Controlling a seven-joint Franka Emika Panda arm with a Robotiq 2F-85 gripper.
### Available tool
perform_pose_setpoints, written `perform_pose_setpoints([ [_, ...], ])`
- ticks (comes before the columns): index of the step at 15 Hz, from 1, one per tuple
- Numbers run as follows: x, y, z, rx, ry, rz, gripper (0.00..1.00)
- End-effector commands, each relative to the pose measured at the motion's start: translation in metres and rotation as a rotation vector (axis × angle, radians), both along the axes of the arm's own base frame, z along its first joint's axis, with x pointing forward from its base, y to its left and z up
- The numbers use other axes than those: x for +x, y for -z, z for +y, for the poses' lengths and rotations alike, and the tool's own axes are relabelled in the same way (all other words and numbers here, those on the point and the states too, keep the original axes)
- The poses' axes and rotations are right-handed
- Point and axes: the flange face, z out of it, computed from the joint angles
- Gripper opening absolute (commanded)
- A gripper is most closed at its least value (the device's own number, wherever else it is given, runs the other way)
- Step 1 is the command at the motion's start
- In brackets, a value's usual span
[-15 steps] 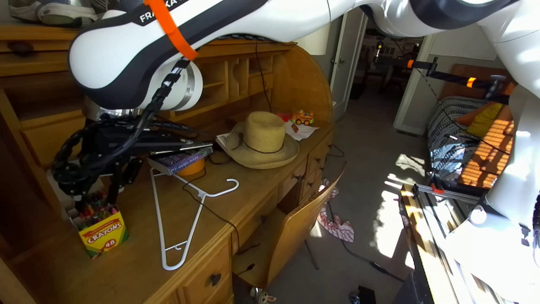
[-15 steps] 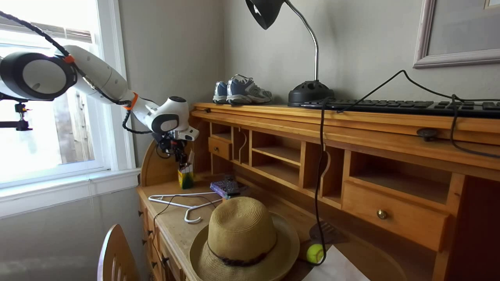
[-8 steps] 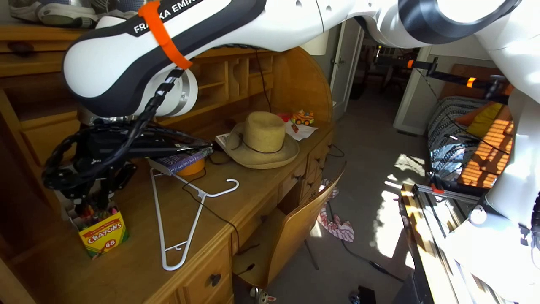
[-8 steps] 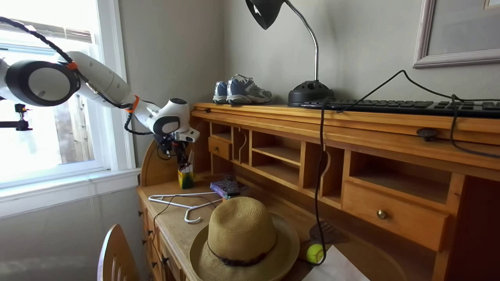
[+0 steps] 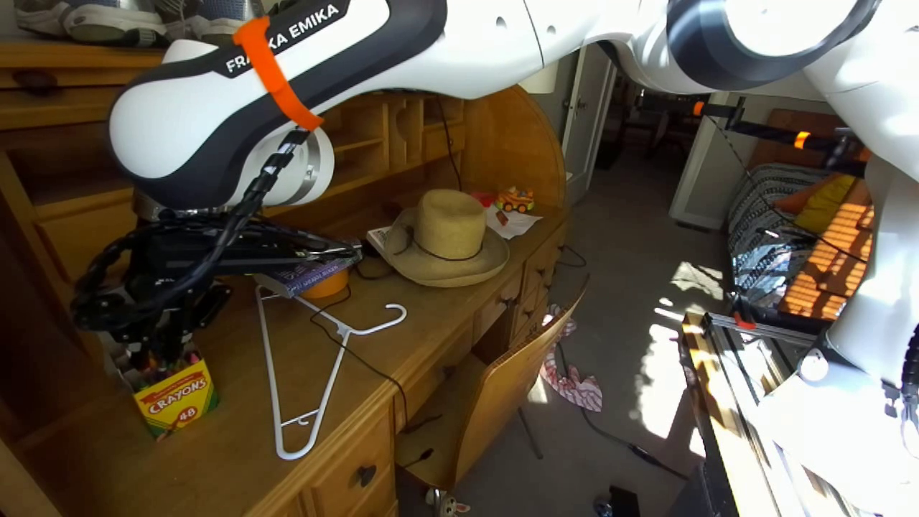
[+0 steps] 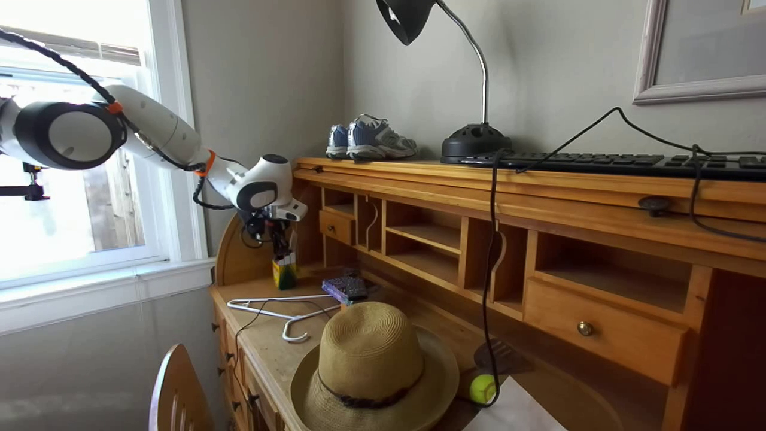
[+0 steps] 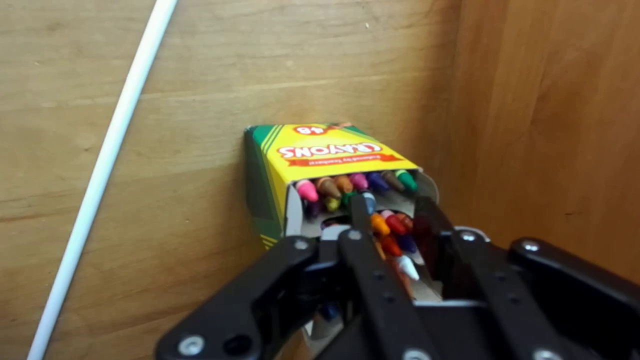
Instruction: Move the white crayon from the box to the desk
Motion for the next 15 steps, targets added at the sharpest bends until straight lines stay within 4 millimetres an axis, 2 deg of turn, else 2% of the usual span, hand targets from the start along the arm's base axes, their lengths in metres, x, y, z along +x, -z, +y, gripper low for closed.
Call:
perform_pose_setpoints([
  [1, 0.0027, 0.0054, 0.0039, -0.009, 0.013, 0.012, 0.27],
  [3, 0.0019, 0.0053, 0.0044, -0.013, 0.012, 0.013, 0.21],
  [4, 0.0017, 0.0052, 0.0045, -0.013, 0.011, 0.014, 0.1],
  [6, 0.0007, 0.0048, 0.005, -0.013, 0.01, 0.013, 0.14],
  [7, 0.0, 0.0045, 0.0057, -0.011, 0.008, 0.014, 0.1],
  [9, -0.0014, 0.0063, 0.0066, -0.013, 0.003, 0.018, 0.17],
  [13, -0.0036, 0.0122, 0.0093, -0.02, -0.007, 0.028, 0.21],
  [15, -0.0038, 0.0126, 0.0098, -0.023, -0.01, 0.027, 0.17],
])
